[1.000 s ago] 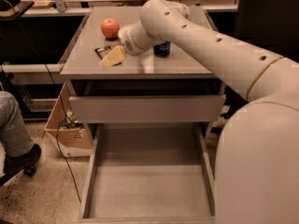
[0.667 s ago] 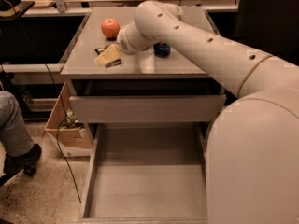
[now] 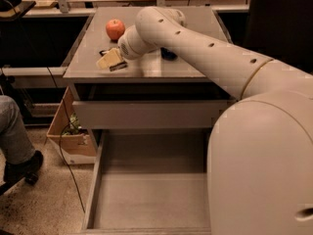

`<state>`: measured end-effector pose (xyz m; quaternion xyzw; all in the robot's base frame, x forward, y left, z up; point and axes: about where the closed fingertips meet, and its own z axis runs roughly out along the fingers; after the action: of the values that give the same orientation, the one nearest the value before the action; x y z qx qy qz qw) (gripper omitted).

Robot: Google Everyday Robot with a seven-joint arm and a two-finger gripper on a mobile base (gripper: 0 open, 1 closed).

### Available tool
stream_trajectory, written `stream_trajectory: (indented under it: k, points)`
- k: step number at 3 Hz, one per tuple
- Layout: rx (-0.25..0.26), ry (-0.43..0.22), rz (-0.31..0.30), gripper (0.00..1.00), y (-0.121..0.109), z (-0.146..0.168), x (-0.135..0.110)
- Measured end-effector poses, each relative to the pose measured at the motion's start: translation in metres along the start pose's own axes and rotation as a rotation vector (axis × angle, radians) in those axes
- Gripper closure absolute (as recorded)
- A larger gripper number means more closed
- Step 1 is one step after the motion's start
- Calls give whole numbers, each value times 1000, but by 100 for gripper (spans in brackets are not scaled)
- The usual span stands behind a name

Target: Place rxbar chocolate into middle drawer

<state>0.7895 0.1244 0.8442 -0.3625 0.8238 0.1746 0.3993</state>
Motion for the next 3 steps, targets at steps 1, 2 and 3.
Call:
stream_trajectory:
  k: [1,2,3]
  points:
    - [-22,4,8,35,6,11,2]
    - [-37,5,12,58,10,15,4]
    - [-38,5,11,82,10,13,3]
